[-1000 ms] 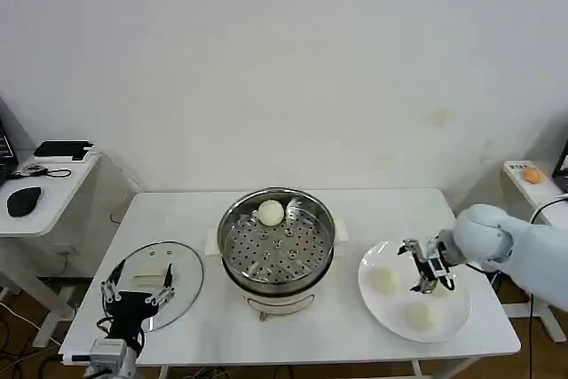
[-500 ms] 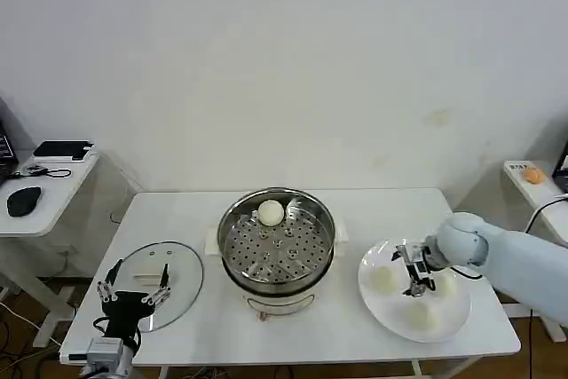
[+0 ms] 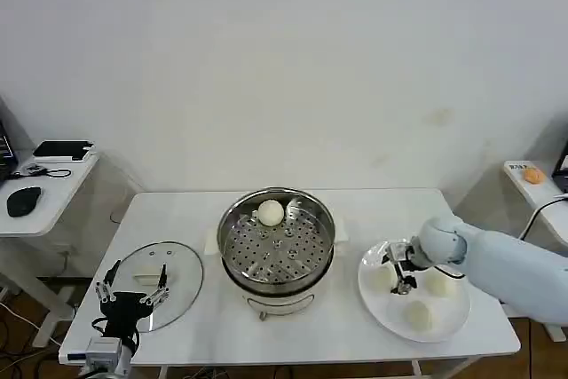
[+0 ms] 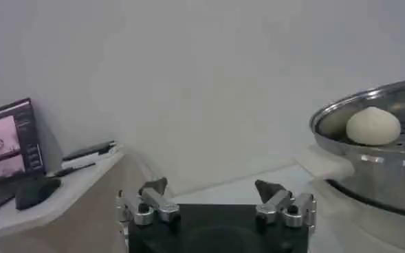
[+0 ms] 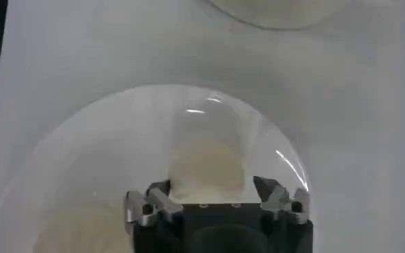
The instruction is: Take steamed baozi put them in steamer then cover it.
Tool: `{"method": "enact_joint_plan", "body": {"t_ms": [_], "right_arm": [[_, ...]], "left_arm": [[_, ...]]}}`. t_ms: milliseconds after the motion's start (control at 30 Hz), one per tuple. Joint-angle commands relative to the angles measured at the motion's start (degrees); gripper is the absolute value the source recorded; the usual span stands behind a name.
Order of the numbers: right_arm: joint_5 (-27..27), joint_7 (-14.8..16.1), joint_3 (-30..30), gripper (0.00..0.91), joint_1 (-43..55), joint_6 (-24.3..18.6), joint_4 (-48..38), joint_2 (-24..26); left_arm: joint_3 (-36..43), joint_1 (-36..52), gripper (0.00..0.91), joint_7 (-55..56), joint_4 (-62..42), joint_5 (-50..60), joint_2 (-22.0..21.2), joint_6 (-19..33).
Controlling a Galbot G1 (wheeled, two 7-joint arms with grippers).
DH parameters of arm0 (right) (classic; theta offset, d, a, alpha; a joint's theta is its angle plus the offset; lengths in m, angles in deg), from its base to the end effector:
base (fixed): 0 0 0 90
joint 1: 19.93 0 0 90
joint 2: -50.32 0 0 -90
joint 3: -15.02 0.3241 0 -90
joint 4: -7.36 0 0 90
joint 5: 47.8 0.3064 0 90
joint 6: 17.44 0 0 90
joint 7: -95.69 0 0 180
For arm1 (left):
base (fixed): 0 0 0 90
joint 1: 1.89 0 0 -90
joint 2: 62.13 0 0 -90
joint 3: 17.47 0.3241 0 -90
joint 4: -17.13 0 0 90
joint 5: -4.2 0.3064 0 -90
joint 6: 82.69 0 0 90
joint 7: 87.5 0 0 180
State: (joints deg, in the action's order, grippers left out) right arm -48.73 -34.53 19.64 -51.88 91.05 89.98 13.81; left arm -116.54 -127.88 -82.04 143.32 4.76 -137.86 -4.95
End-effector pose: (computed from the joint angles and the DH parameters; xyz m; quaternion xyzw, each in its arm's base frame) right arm 0.4030 -0.1119 -0.2225 0.5061 -0.5488 0.5502 0.3741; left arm 0.1217 0.0731 -0.2480 0.0536 -0.9826 -0.1556 0.0867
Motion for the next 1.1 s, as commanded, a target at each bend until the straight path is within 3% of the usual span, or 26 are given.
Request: {"method": "enact_joint_plan", "body": {"t_ms": [33, 533, 733, 933, 1100], "right_arm": [[-0.29, 0.08, 0.18, 0.645, -0.49, 0.21, -1.01, -1.15], [4.60, 2.86, -1.81, 0.645, 10.13, -0.27, 5.09, 7.17], [9.62, 2.81, -6.26, 0.645, 20.83, 0.32, 6.30, 7.69], [19.40, 2.29, -15.99, 0.655, 40.50, 2.47, 5.87, -0.42], [27.42, 0.68, -20.33, 0.655, 47.79, 5.79, 6.05, -9.36]], "left_arm": [[-0.03, -0.03, 0.907, 0.01, 0.05, 0.02, 0.00, -0.03], [0.25, 0.00, 0.907, 0.06, 0.73, -0.20, 0.10, -0.09], [0.25, 0.22, 0.907, 0.04, 0.77, -0.51, 0.85, -0.14], [0.24, 0.90, 0.907, -0.02, 0.79, -1.11, 1.38, -0.18], [0.24, 1.51, 0.907, -0.03, 0.39, -1.49, 1.45, -0.16]]}}
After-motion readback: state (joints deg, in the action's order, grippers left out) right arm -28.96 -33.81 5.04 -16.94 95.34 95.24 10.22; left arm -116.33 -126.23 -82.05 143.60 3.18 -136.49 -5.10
